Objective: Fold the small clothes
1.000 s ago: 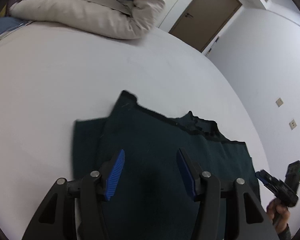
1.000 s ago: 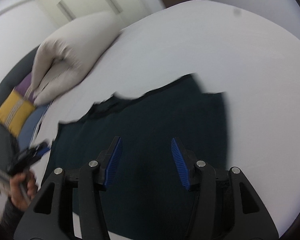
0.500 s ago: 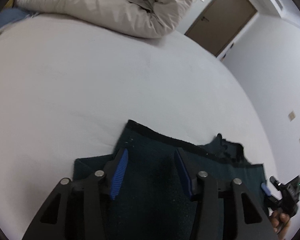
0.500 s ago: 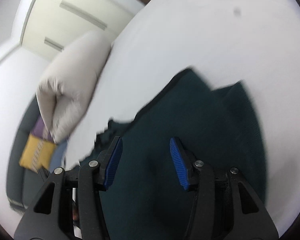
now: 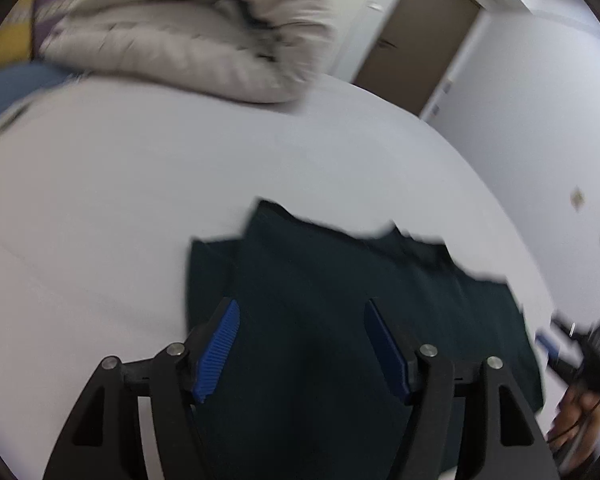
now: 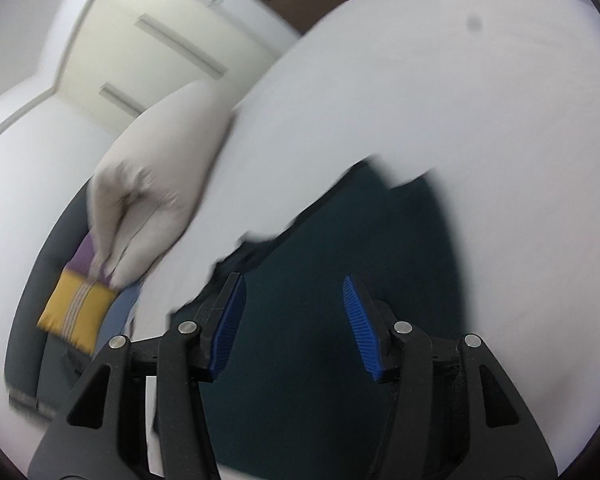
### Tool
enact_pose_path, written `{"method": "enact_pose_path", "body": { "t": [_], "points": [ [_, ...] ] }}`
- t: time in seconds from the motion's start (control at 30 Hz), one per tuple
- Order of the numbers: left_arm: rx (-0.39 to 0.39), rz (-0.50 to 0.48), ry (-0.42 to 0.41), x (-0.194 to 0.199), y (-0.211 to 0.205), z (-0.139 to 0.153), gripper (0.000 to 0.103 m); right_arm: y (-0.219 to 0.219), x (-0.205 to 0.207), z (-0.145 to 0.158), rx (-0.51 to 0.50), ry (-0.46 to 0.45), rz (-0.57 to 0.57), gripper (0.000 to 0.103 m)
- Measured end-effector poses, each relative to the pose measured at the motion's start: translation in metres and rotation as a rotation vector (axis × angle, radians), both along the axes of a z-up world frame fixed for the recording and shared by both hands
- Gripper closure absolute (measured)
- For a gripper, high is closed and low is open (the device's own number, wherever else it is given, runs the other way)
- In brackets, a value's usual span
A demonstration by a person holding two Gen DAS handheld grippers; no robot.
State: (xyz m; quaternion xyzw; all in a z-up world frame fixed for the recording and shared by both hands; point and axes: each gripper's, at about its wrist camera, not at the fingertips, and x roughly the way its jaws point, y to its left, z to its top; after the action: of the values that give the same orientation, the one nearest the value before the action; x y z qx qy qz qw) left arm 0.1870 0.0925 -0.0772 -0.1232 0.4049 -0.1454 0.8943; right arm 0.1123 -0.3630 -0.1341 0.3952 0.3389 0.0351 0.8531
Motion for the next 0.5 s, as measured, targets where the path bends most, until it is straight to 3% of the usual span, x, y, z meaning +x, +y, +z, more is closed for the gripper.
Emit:
{"method": "enact_pose_path", "body": {
  "t": [0.13, 0.23, 0.37, 0.5],
  "points": [
    [0.152, -0.062, 0.0, -0.032, -0.031, -0.016, 0.029, 0.079, 0.002, -0.009, 0.076, -0.002, 0.208, 0.051],
    [0.185, -0.07, 0.075, -0.032, -0.036, -0.037, 0.029, 0.133, 0.013, -0.028, 0.129, 0.033, 0.34, 0.051],
    [0.208, -0.071, 0.071, -0.036, -0.035, -0.045, 0.029, 0.148, 0.018, -0.055, 0.156, 0.117, 0.32, 0.051],
    [0.211, -0.074, 0.07, -0.038, -0.036, -0.047, 0.029, 0.112, 0.003, -0.065, 0.192, 0.099, 0.21, 0.053]
  ]
}}
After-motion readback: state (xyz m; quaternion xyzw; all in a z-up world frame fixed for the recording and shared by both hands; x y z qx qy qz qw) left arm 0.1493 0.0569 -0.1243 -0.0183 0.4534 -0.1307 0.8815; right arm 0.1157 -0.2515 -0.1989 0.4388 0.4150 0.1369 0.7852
